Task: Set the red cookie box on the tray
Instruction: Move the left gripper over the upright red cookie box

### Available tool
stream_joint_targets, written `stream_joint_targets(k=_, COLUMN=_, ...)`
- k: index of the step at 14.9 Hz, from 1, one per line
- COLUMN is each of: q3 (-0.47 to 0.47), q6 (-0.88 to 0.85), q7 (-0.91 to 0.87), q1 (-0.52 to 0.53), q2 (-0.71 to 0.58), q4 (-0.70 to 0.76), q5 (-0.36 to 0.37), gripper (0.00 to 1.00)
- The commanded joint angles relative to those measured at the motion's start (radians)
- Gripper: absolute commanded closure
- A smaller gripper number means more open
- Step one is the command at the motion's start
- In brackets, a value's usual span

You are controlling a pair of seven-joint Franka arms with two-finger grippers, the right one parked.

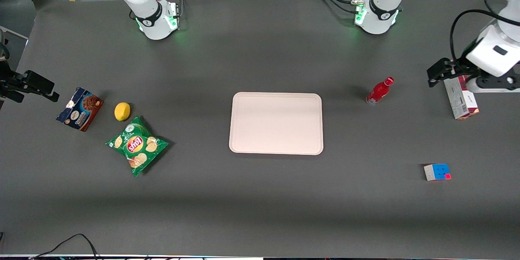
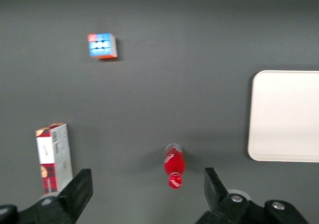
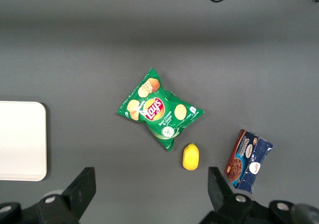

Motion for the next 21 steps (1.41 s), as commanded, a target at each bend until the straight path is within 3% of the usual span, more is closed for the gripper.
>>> stream_joint_targets(k=1, q3=0.059, q6=-0.027, q7=0.098, q1=0.013, q2=0.007, q4=0.009, q5=0.058, gripper=0.00)
stream_joint_targets(k=8, q3=0.378, q6=0.106, q7=0.562, q1=0.022, q2=0.007, q4=-0.096, q5=0.052, gripper=0.00)
stream_joint_targets(k=10, q3=0.435, q6=0.137, q7=0.624, q1=0.023, q2=0.007, q4=-0.130, q5=0.039, gripper=0.00)
stream_joint_targets(k=16, q3=0.487, q6=0.182, q7=0.655, q1=0.026, q2=0.007, q4=-0.227, q5=0.036, gripper=0.00)
stream_joint_targets(k=21, q3=0.532, q6=0.375, q7=0.745, q1=0.025, q2=0.008, q4=-0.395, q5=0.041, gripper=0.00)
